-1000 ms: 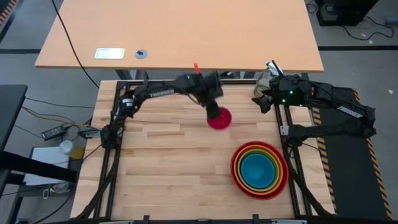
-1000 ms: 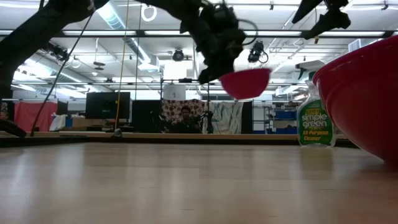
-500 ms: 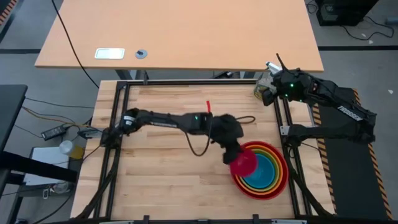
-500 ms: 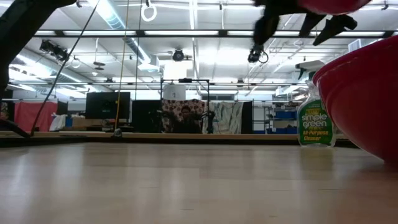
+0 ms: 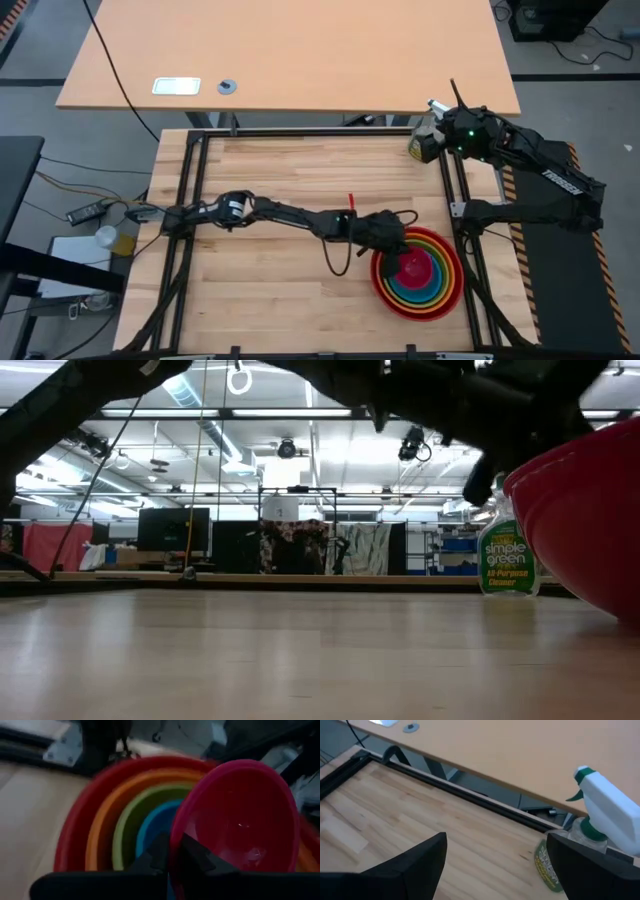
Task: Nest bowls inside each other
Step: Stack the pink bowl on top of the blue bowl
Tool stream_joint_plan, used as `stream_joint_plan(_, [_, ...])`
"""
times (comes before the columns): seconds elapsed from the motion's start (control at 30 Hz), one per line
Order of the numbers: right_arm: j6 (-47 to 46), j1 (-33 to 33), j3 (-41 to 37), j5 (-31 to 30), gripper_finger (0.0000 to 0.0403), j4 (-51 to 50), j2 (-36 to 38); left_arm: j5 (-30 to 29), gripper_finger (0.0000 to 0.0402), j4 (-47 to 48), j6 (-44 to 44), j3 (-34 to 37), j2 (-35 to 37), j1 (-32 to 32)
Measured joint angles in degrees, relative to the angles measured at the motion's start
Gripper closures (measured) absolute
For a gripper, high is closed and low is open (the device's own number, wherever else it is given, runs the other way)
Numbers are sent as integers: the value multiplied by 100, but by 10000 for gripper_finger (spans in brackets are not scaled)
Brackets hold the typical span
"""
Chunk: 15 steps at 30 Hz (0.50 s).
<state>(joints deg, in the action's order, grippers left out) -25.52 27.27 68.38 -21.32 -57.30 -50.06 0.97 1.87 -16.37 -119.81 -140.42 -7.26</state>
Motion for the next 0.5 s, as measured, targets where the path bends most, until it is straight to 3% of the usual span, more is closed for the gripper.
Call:
stream_joint_plan(0.3, [-151, -13, 0, 240, 56, 160, 0, 311, 357, 105, 206, -7, -214, -40])
stream_joint_plan(0.5, [-151, -13, 0, 299, 56, 156, 12, 343, 281, -82, 397, 0, -186, -88])
